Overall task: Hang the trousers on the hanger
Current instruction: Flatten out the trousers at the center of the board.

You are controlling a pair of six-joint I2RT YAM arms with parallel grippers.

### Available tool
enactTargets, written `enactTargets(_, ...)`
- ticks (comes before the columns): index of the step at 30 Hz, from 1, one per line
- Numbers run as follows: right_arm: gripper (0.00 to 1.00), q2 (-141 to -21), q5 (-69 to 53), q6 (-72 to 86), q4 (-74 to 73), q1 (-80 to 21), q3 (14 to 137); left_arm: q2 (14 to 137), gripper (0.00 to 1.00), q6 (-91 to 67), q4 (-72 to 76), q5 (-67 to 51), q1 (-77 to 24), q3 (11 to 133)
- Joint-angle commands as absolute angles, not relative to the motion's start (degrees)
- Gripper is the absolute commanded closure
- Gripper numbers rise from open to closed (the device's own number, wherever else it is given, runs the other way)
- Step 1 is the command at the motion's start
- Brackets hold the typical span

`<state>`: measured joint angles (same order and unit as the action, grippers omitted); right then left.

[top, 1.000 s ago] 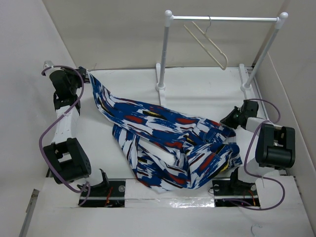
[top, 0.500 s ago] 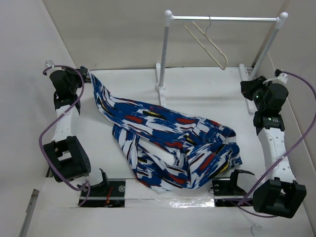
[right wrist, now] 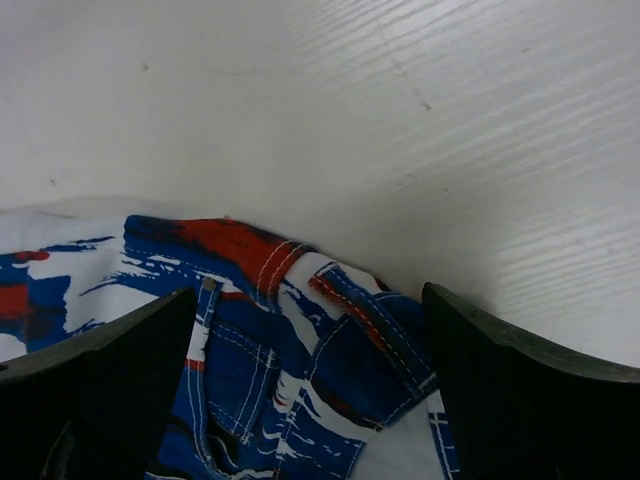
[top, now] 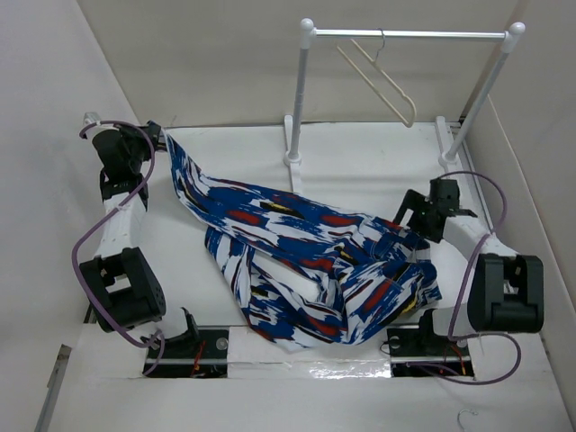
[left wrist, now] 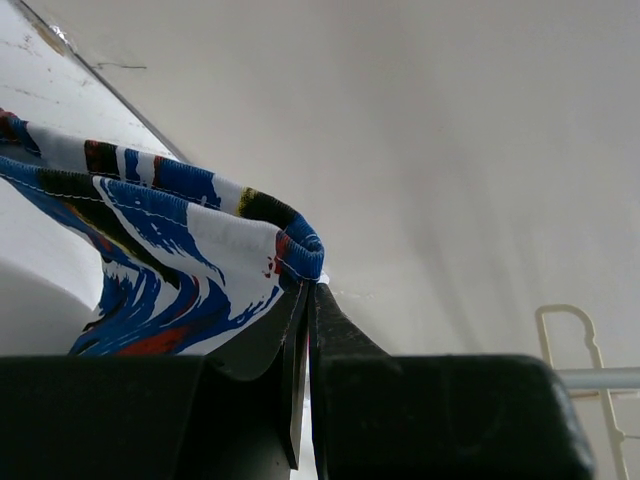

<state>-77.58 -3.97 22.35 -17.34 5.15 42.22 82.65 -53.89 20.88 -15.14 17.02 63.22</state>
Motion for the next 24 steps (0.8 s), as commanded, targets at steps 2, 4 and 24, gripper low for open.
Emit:
enactTargets(2, 0.0, -83.48, -0.89, 19.78, -19.68, -1.66, 47.19, 82.18, 1.0, -53.53, 24.44, -14.15, 17.4, 61.79)
enactTargets(4, 0.0, -89.26, -0.88, 19.51, -22.57, -4.29, 50.88, 82.09, 1.0, -53.09, 23.82, -12.31, 17.4, 61.35)
enactTargets(24, 1.0, -73.58, 12.31, 21.72, -8.37, -4.67, 56.09, 81.83, 1.0, -53.52, 23.29, -9.68, 17.4, 60.65)
